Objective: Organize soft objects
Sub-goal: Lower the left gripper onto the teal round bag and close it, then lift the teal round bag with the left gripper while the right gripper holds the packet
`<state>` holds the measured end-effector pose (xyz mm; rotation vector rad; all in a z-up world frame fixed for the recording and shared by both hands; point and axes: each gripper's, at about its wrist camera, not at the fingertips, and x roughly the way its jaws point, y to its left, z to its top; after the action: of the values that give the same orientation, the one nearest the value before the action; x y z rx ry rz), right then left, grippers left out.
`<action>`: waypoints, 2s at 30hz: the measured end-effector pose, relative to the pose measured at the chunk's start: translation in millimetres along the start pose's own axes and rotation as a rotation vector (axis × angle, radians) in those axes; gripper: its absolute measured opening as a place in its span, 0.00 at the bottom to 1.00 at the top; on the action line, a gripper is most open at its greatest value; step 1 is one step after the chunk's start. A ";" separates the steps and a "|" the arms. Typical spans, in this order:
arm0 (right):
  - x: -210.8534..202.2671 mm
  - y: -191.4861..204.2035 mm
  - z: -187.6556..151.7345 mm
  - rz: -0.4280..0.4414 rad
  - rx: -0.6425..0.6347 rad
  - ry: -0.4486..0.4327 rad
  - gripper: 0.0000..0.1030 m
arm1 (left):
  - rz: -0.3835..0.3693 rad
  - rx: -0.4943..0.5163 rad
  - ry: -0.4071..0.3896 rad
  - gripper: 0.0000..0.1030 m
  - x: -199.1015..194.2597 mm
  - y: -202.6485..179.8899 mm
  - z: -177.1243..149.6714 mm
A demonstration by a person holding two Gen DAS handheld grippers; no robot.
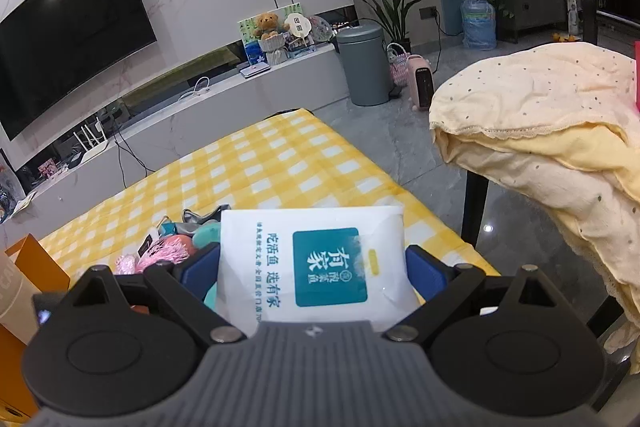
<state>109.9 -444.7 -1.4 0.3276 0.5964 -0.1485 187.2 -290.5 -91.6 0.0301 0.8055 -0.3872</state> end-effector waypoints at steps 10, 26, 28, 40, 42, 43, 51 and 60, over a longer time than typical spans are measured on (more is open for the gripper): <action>2.5 1.1 -2.0 -0.003 -0.017 0.007 0.92 | 0.017 0.038 -0.106 0.96 3.4 -1.4 -11.5; 2.5 17.5 -6.1 0.064 -0.076 0.017 0.91 | 0.113 -0.009 -0.144 0.93 -93.5 59.0 -76.3; 2.0 21.8 -6.9 0.075 -0.087 0.017 0.91 | 0.137 -0.008 -0.137 0.93 -98.7 64.5 -77.5; 4.7 39.2 -13.0 0.128 -0.129 0.044 0.91 | 0.203 -0.067 -0.116 0.93 -131.0 94.4 -90.5; 5.1 43.9 -14.1 0.146 -0.143 0.050 0.91 | 0.205 -0.076 -0.121 0.93 -137.6 97.2 -90.8; 5.2 46.3 -15.0 0.155 -0.150 0.053 0.91 | 0.208 -0.081 -0.121 0.93 -141.3 98.7 -90.7; 6.5 61.7 -20.7 0.204 -0.159 0.076 0.91 | 0.224 -0.088 -0.126 0.93 -165.3 101.6 -89.7; -2.4 88.1 -32.7 0.250 -0.213 0.097 0.91 | 0.205 -0.125 -0.188 0.93 -209.9 112.2 -82.1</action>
<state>111.0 -350.7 -2.7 0.2007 0.6552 0.1713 37.6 -103.5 -13.6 -0.0401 0.6321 -0.1427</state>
